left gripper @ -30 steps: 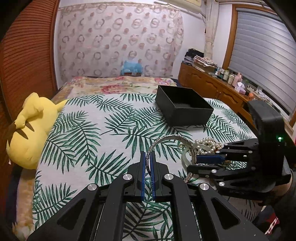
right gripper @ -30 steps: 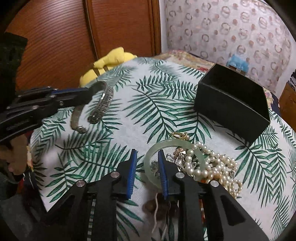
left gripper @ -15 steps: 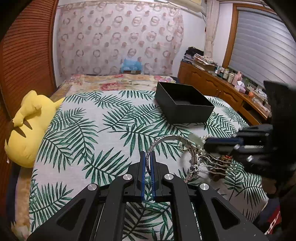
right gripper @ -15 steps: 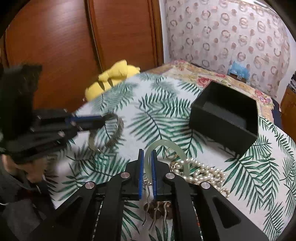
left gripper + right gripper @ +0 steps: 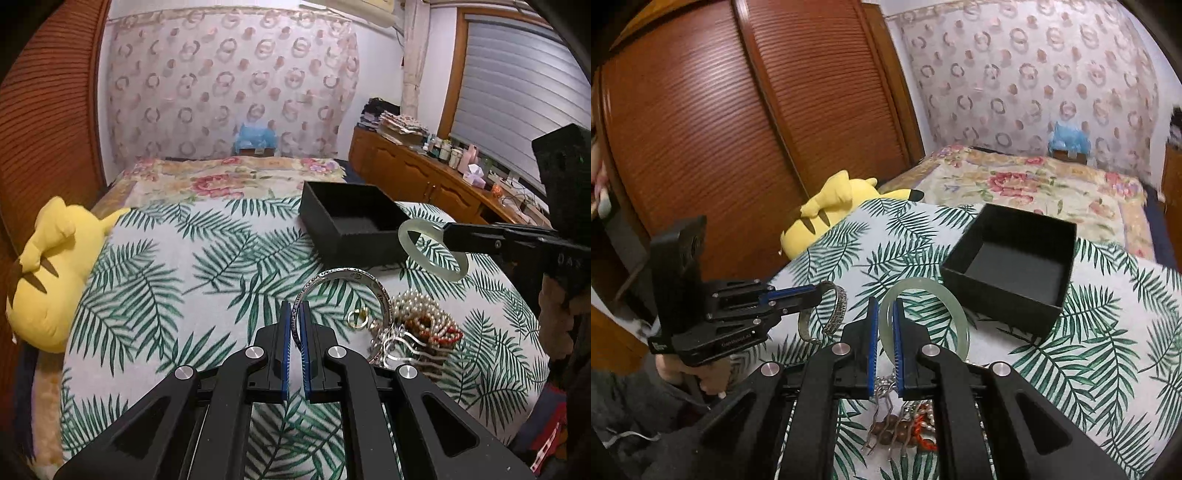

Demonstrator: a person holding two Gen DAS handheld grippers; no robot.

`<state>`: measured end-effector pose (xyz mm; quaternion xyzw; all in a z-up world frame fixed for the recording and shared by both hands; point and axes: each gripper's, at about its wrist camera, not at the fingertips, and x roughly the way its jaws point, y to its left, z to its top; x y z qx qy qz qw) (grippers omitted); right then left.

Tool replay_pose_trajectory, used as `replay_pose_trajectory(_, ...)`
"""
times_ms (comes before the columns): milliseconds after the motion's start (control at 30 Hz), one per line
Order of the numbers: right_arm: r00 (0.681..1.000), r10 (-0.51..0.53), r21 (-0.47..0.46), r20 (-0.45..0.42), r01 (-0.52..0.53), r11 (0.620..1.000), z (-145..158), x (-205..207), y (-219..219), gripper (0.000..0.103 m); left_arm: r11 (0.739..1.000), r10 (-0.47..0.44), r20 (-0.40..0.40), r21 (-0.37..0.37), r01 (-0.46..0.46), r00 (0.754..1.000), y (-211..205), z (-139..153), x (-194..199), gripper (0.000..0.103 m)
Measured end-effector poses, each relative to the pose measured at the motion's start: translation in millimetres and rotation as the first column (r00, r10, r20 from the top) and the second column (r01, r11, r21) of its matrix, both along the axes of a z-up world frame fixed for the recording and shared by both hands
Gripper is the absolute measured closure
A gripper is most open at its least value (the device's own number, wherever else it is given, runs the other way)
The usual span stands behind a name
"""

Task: Organize jewelry
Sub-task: 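Carry both bangles over the black box and lower them inside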

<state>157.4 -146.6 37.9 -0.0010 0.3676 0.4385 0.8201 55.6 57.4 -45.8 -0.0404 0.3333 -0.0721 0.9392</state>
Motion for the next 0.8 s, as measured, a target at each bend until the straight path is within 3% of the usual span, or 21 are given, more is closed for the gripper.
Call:
replay_pose_trajectory(267,0.998,-0.056,-0.021,0.019,0.057,0.998,2,17,-18,0.094,0.999,-0.032,0.011,0.018,0.031,0.999,-14,9,19,0.099)
replay_pose_trajectory(800,0.98,-0.156,-0.067,0.124,0.165,0.984,13,72,-29,0.094,0.989,-0.083,-0.033,0.118,0.087,0.996,-64,20,135,0.099)
